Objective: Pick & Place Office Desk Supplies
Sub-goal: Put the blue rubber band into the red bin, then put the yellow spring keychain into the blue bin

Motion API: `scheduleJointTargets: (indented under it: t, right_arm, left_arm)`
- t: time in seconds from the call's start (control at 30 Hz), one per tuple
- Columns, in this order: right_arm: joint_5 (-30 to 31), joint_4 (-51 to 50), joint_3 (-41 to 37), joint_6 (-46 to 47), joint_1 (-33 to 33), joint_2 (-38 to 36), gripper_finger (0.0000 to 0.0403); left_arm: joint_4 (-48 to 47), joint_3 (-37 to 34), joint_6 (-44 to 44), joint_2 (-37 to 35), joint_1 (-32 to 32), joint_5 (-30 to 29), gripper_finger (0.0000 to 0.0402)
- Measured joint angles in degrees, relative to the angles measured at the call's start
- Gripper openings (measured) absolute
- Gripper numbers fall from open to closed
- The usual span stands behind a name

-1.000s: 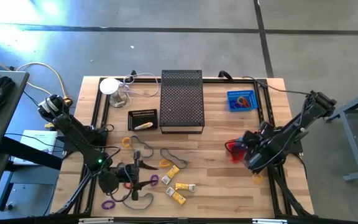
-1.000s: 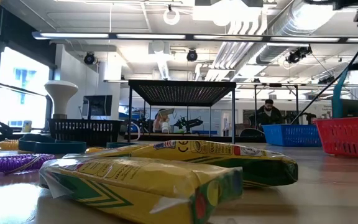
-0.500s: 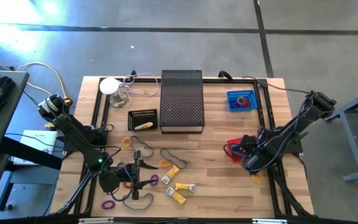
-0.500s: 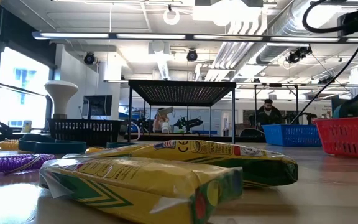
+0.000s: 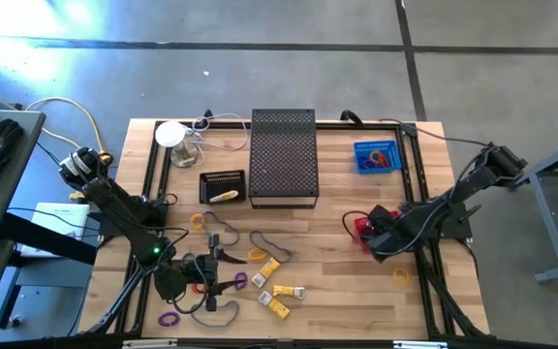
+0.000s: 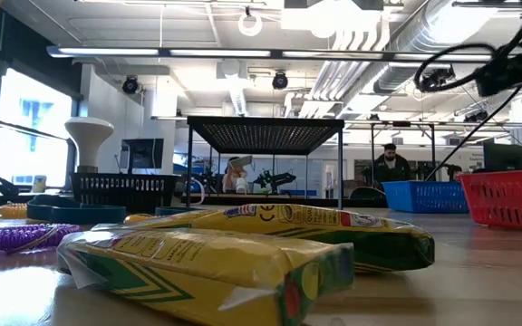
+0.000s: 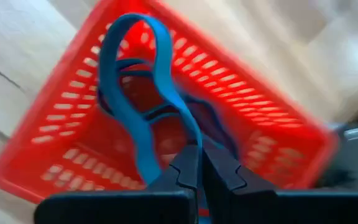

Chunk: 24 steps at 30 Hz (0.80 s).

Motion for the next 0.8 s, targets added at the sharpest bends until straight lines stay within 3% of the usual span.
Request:
scheduleJointTargets:
  t: [0.13,0.4,0.8]
  right_arm:
    - [-4.18,2.99,-2.63,2.95,-3.18,0.0,0.0003]
    - [-4.29,2.68,-5.79,6.45,-7.51,0.0,0.0012]
    - [-8.14,2.5,-5.77,3.88,-8.08,0.0,0.0142]
  left_arm:
    - [-0.01,0.0,0.02,0.0,0.0,-0.01,0.0198]
    - [-0.5,0.0,0.02,0.0,-0.01,0.02,0.0198]
    - [-0.48,0.0,0.02,0.0,-0.02,0.03,0.0198]
